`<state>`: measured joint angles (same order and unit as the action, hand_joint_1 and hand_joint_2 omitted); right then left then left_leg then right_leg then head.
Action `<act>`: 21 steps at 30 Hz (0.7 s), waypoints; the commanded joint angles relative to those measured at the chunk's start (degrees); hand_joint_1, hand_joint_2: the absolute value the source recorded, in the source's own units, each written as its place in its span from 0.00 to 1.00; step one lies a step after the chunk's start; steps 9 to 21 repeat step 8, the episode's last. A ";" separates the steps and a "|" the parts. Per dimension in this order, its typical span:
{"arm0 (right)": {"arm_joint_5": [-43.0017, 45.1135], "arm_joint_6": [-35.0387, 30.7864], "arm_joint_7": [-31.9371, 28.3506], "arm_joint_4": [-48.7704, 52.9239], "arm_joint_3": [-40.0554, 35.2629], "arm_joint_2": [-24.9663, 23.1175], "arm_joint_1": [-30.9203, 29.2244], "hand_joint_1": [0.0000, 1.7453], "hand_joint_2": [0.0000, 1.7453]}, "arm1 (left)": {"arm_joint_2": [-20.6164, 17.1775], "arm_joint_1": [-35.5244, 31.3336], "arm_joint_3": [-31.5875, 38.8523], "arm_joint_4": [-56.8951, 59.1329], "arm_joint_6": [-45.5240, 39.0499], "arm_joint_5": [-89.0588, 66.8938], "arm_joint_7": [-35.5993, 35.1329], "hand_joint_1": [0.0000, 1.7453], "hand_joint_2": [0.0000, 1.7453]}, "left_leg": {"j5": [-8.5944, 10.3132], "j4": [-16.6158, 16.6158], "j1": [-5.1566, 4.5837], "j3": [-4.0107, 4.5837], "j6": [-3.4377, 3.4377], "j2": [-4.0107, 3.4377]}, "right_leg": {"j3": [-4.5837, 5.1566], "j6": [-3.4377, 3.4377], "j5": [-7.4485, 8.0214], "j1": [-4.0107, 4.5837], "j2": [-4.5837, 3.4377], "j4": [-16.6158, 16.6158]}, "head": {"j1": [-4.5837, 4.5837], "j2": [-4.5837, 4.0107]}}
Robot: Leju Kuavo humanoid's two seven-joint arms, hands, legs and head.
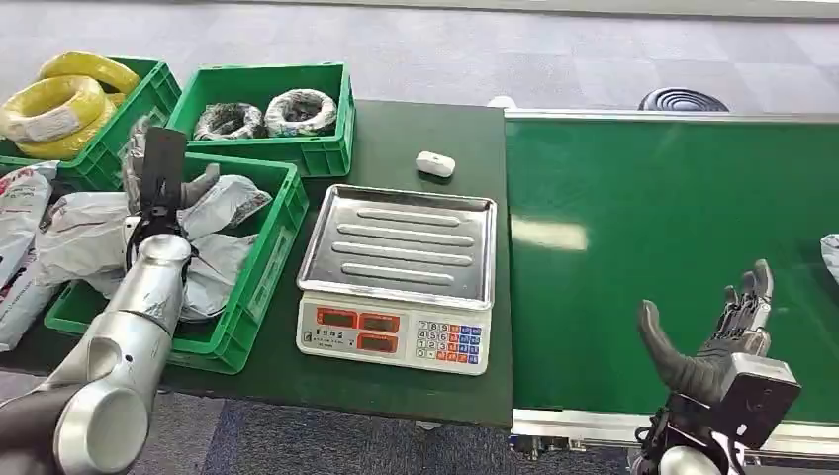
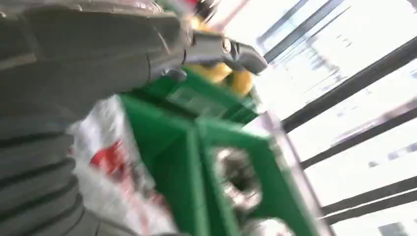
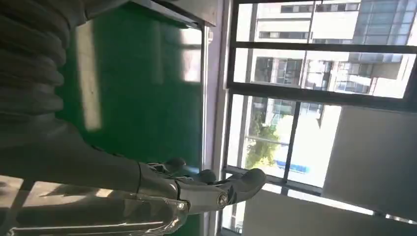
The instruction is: Moved the parcel from conveyor to table for the left to box.
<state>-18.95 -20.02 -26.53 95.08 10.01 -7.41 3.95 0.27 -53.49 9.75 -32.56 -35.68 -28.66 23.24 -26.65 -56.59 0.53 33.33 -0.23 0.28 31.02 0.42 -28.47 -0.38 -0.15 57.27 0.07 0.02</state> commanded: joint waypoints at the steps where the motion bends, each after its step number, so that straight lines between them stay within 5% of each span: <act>1: -2.21 2.78 1.86 -6.20 -0.09 -0.63 0.63 0.00 1.00 | 1.55 26.87 -16.45 -56.43 12.93 18.19 -1.95 0.00 1.00 | -0.01 0.16 0.01 -0.14 0.02 -0.07 | -0.17 0.01 0.04 0.02 -0.05 -0.23 | -0.02 0.00; 2: 2.17 7.77 -0.01 -5.85 0.10 -0.42 1.49 0.00 1.00 | 0.10 35.17 -18.72 -62.85 26.07 32.10 -0.40 0.00 1.00 | -0.03 0.29 -0.08 -0.32 0.02 -0.18 | -0.26 0.02 0.04 -0.07 -0.17 -0.29 | -0.04 0.00; 8: 2.27 14.87 -0.96 -2.96 -3.39 -0.34 5.95 0.00 1.00 | -1.50 64.24 -20.95 -71.25 25.01 29.93 14.95 0.00 1.00 | -0.30 0.30 -0.19 -0.40 0.01 -0.48 | -0.25 0.01 -0.16 -0.16 -0.45 -0.25 | -0.04 0.00; 21: 2.27 14.87 -0.96 -2.96 -3.39 -0.34 5.95 0.00 1.00 | -1.50 64.24 -20.95 -71.25 25.01 29.93 14.95 0.00 1.00 | -0.30 0.30 -0.19 -0.40 0.01 -0.48 | -0.25 0.01 -0.16 -0.16 -0.45 -0.25 | -0.04 0.00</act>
